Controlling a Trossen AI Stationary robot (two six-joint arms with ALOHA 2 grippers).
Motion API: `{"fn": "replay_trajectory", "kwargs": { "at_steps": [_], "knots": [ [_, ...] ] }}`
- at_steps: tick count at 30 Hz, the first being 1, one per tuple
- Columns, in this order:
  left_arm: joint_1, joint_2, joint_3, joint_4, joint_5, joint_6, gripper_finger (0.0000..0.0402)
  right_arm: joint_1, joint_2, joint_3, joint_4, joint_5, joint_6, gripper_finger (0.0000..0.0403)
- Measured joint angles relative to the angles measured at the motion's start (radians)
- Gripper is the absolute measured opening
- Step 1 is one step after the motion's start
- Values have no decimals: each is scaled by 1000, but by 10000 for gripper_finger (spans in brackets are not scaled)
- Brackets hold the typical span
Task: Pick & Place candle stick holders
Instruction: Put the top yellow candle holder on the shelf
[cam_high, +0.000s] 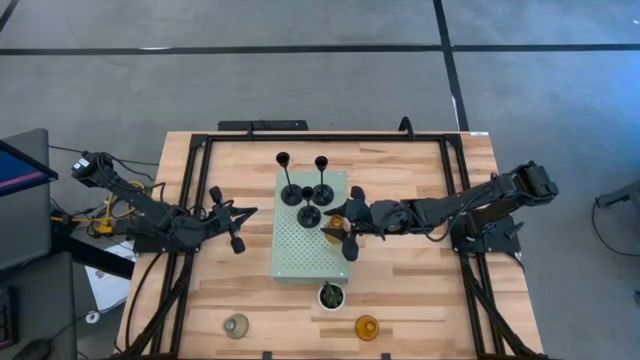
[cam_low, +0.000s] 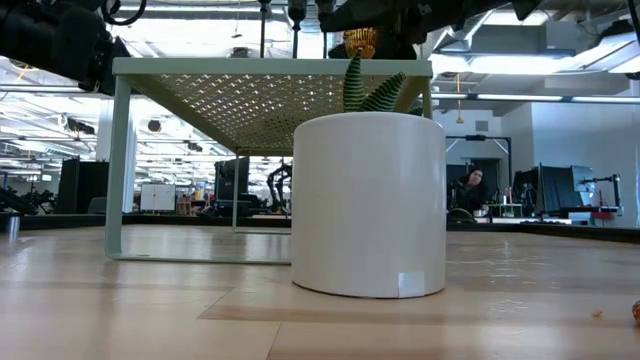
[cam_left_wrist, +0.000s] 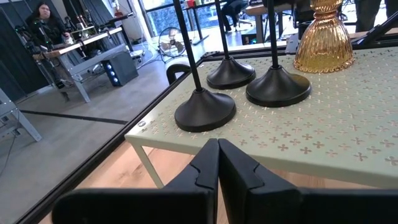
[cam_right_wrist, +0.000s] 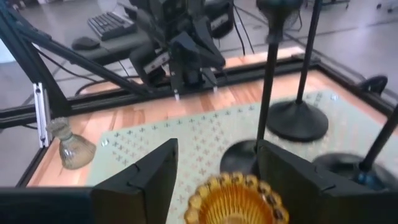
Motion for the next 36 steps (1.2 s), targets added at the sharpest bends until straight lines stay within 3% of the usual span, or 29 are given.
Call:
{"fn": "replay_trajectory", "kwargs": {
  "at_steps": [14,21,26,31,36],
  "knots": [
    [0,0,0,2,0,0,8,-6,-1,49,19,-19,-92,204],
    [0,0,0,2,0,0,8,-5,-2,179,-187,-19,-156,198],
    [0,0,0,2,0,0,8,0,-2,254,-472,0,-131,131],
    [0,0,0,2,0,0,8,40,-3,257,-527,73,-112,17],
    [0,0,0,2,0,0,8,96,-30,255,-459,139,-220,17]
  ]
}}
